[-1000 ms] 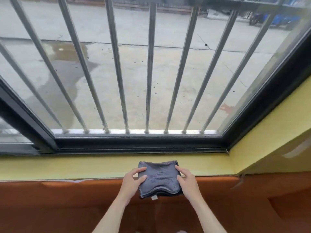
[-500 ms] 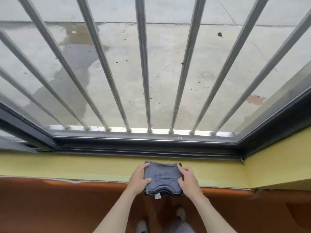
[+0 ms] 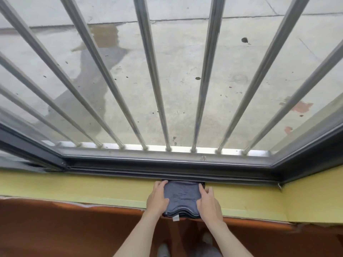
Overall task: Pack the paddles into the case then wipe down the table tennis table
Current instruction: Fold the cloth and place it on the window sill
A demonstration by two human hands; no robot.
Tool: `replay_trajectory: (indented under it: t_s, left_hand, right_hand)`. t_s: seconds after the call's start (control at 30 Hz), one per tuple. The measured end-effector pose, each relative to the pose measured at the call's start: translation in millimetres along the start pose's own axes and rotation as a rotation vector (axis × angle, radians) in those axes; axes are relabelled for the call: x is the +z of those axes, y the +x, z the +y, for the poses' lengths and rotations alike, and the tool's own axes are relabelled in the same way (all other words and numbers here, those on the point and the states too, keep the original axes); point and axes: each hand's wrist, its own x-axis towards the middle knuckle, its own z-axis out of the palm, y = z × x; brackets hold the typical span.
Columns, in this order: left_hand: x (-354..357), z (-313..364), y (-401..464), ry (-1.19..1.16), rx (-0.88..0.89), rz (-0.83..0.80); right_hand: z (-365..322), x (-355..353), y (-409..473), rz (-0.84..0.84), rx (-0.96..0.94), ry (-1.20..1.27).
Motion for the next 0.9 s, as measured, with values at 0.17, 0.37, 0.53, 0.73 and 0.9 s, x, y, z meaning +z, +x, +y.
replay_trajectory:
  t_s: [0.17,0.37,0.53,0.73,0.9]
  left_hand:
    - [1,1,1,-0.013,0.006,0.057]
    - [-18,-13,0,-0.053,0.079,0.051]
    - [-35,-37,-27,0.135,0.253,0.049]
    - [-25,-58,-51,0.585,0.713,-0.029]
    - [-16,-76,-64,0.749,0.712,-0.061]
  right_hand:
    - [-5,-2,3,0.003,-0.015,-0.043]
    - [-6,-5,-9,0.058,0.025,0.05]
    - [-5,-3,-43,0.107,0.03,0.016]
    - [9,17,-84,0.153,-0.208,-0.267]
    - [16,39,-109,0.005,-0.213,-0.456]
